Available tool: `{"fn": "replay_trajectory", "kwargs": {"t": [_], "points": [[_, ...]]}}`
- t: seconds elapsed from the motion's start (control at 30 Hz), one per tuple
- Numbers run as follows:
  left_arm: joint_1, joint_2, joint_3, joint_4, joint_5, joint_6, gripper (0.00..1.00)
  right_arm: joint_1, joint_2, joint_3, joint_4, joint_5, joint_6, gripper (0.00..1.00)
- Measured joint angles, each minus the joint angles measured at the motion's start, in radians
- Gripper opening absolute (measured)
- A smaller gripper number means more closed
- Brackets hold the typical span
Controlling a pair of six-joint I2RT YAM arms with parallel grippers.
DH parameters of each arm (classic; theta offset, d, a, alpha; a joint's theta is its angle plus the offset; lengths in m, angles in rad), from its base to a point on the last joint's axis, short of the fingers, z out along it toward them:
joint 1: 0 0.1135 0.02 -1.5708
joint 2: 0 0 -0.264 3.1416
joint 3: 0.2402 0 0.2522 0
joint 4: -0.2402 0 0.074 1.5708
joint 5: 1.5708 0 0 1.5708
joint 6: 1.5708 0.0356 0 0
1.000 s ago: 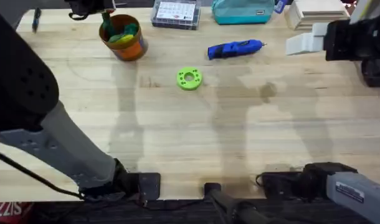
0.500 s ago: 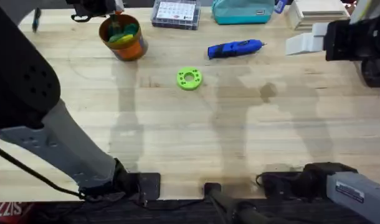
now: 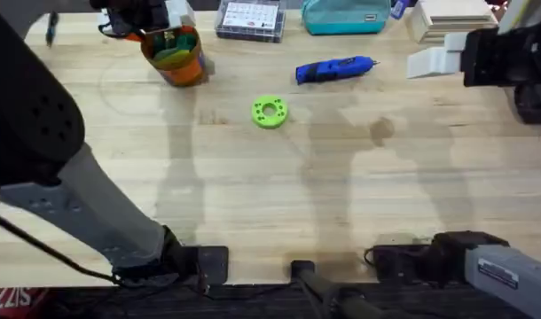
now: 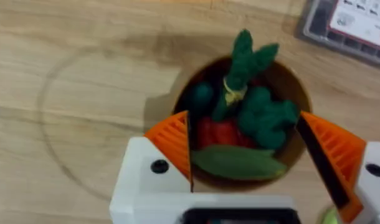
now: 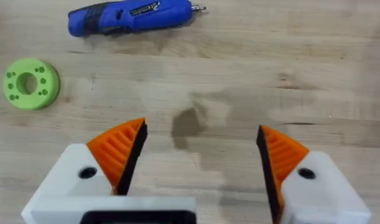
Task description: Pick up the gripper from the table and insert it into the empty holder that is missing its gripper. Then pick up a screw, insert it into the mounting hole, and use the screwdriver to tighten it. Finally, clean up the table by picking up the vegetable and placing it into the bucket.
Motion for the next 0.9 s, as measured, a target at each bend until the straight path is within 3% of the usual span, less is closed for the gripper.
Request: {"fn": "replay_trajectory", "kwargs": {"t": [0.23, 0.5, 0.7, 0.9], "points": [[0.000, -0.191, -0.002, -0.218, 0.034, 0.014, 0.985, 0.000, 0.000, 0.000, 0.000, 0.000, 0.000, 0.993], [-0.010, -0.510, -0.001, -0.576, 0.058, 0.109, 0.987, 0.000, 0.000, 0.000, 0.000, 0.000, 0.000, 0.993], [-0.052, -0.719, -0.017, -0.649, 0.023, 0.123, 0.989, 0.000, 0.000, 0.000, 0.000, 0.000, 0.000, 0.993], [-0.060, -0.992, -0.207, -0.654, 0.015, 0.119, 0.988, 0.000, 0.000, 0.000, 0.000, 0.000, 0.000, 0.993]]}}
